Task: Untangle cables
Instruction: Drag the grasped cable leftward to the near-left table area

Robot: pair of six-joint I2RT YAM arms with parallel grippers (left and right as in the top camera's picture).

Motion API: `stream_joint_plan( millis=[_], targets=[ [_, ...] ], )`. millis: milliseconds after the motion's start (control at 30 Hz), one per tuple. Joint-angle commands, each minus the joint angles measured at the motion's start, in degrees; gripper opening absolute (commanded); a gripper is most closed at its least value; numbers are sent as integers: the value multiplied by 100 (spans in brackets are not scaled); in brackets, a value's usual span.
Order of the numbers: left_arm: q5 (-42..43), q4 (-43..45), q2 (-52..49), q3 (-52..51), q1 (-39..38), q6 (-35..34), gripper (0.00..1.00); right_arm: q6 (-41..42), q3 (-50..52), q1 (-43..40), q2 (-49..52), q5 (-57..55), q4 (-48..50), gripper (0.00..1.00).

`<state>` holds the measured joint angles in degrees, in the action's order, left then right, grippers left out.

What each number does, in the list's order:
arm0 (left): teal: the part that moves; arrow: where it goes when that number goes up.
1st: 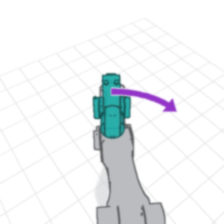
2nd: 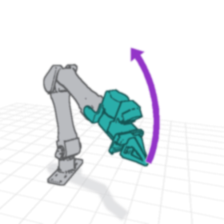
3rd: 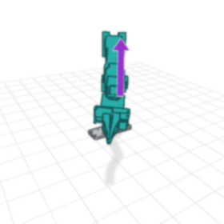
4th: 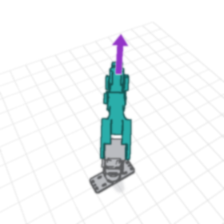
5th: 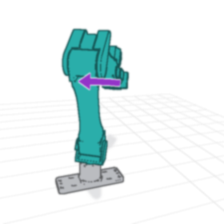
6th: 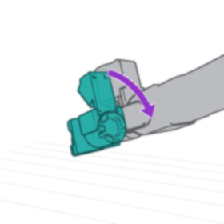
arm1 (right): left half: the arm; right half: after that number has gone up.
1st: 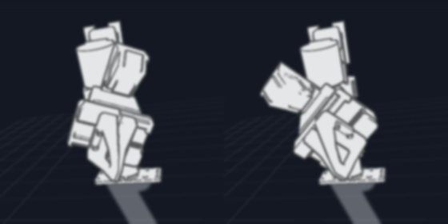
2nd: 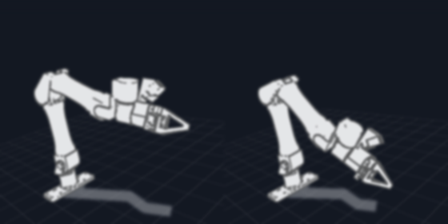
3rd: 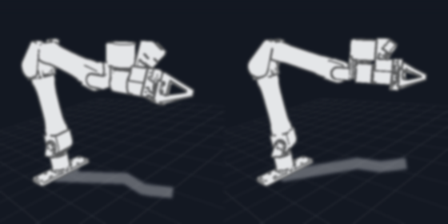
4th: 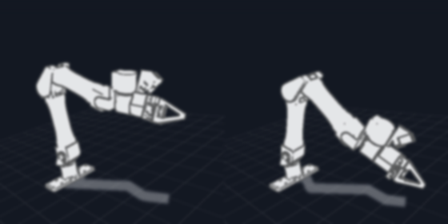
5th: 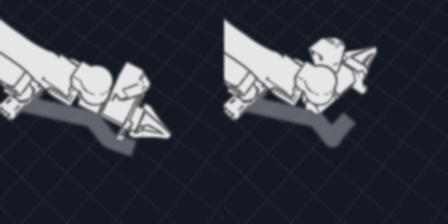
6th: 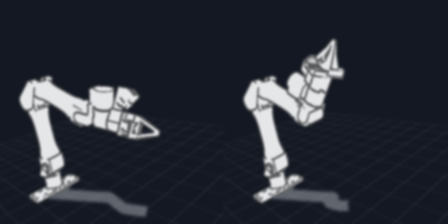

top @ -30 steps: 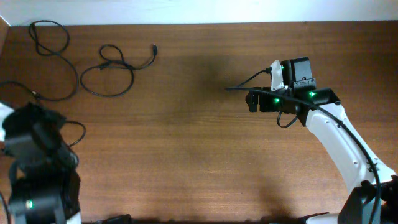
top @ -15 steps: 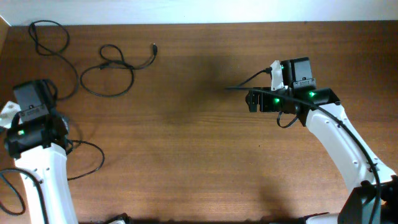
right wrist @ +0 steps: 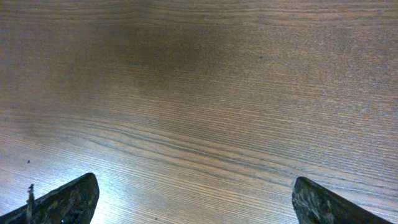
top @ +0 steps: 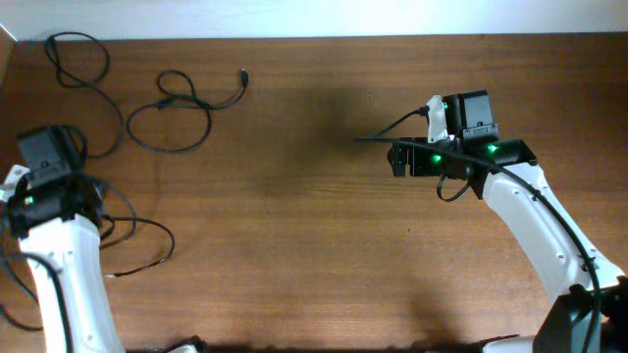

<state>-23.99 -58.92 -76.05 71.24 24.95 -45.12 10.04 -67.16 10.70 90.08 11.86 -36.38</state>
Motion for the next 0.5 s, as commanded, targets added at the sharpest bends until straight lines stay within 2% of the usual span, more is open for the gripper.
stream_joint_plan(
  millis=[0,100,233,300,333,467],
  targets=[
    [111,-11,-492,39,48,-496,5,-37,24,17,13,-35,15,98],
    [109,-9,-879,37,160,-824,10,-37,24,17,13,-35,15,98],
    [109,-11,-1198,37,424,-822,15,-37,24,17,13,-35,15,98],
    [109,-4,-1290,37,581,-822,30,-37,24,17,13,-35,15,98],
    [109,37,-1309,37,699,-822,47,-37,24,17,13,-35,15,99],
    [120,120,-1309,37,887,-822,79,-37,24,17,13,-35,15,98]
  ],
)
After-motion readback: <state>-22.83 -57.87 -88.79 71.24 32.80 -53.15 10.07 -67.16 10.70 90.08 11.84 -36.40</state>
